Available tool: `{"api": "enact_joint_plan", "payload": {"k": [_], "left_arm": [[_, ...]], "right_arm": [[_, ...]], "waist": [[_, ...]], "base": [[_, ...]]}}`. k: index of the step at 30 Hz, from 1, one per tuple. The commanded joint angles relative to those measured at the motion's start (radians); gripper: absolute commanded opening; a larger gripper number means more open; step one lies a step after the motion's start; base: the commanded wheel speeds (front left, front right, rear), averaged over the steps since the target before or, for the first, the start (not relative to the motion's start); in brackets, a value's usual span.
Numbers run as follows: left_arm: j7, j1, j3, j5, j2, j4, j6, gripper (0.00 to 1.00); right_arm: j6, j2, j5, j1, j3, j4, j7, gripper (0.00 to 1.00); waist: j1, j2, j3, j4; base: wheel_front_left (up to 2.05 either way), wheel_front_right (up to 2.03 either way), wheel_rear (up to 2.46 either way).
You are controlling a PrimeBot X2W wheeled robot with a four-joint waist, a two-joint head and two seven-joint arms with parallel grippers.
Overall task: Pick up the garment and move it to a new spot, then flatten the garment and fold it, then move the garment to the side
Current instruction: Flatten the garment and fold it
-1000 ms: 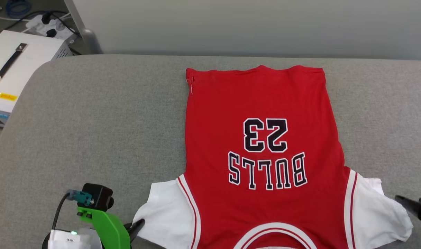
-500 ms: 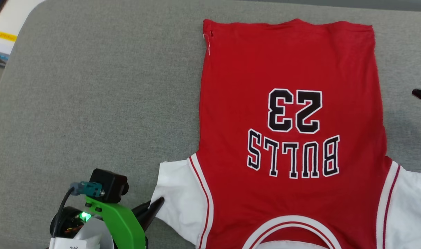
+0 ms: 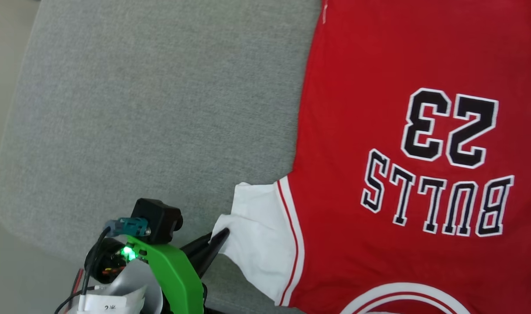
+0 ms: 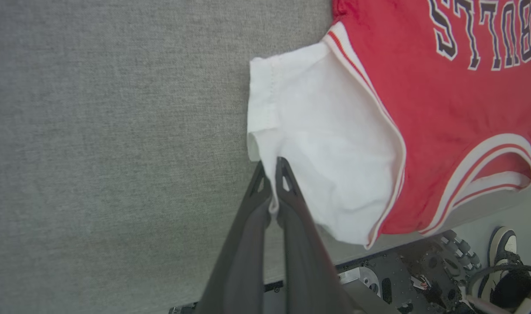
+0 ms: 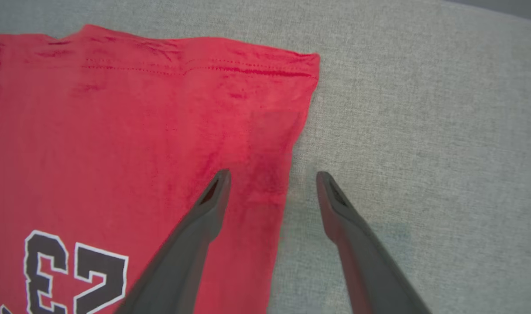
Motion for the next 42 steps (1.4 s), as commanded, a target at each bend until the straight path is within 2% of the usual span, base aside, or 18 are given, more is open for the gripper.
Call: {"api": "enact_joint_plan", "payload": {"k": [1,7,14,15,16,17,25,33,42], "left_arm": [[-0.010,-0.020,-0.001,0.005,-0.010,0.008,-0.009,0.00],[-0.030,-0.035,-0.012,0.007,-0.028,0.038,-0.028,0.00],[-0.044,-0.043,-0.014,0.006,-0.036,0.062,-0.036,0.00],[-0.044,-0.044,-0.014,0.006,-0.037,0.065,-0.037,0.00],[-0.045,-0.046,-0.014,0.006,-0.037,0.068,-0.037,0.00],[-0.045,-0.047,-0.014,0.007,-0.037,0.070,-0.038,0.00],[-0.046,-0.050,-0.007,0.006,-0.031,0.086,-0.033,0.00],[-0.035,-0.033,0.004,0.002,-0.012,0.086,-0.011,0.00],[-0.027,0.039,0.014,-0.032,0.001,0.105,0.025,0.00]], "right_arm": [[-0.001,-0.012,-0.016,-0.026,0.007,0.019,-0.008,1.00],[-0.001,-0.037,-0.056,-0.067,0.018,0.104,-0.040,1.00],[-0.001,-0.046,-0.048,-0.063,0.057,0.153,-0.056,1.00],[-0.001,-0.046,-0.043,-0.057,0.066,0.157,-0.052,0.88],[-0.001,-0.048,-0.041,-0.053,0.072,0.158,-0.052,0.40],[-0.001,-0.051,-0.038,-0.049,0.079,0.158,-0.055,0.00],[-0.001,-0.067,-0.023,-0.008,0.100,0.190,-0.098,0.00],[-0.001,-0.060,0.013,0.096,0.114,0.229,-0.162,0.00],[-0.001,-0.042,0.106,0.347,0.132,0.216,-0.201,0.00]], "waist": [[-0.0002,-0.0001,0.070,0.073],[-0.0002,-0.0001,0.086,0.095],[-0.0002,-0.0001,0.094,0.096],[-0.0002,-0.0001,0.093,0.095],[-0.0002,-0.0001,0.092,0.094],[-0.0002,-0.0001,0.090,0.093],[-0.0002,-0.0001,0.032,0.065],[-0.0002,-0.0001,-0.093,0.002],[-0.0002,-0.0001,-0.304,-0.099]], "base": [[0.00,0.00,0.00],[0.00,0.00,0.00],[0.00,0.00,0.00],[0.00,0.00,0.00],[0.00,0.00,0.00],[0.00,0.00,0.00],[0.00,0.00,0.00],[0.00,0.00,0.00],[0.00,0.00,0.00]]}}
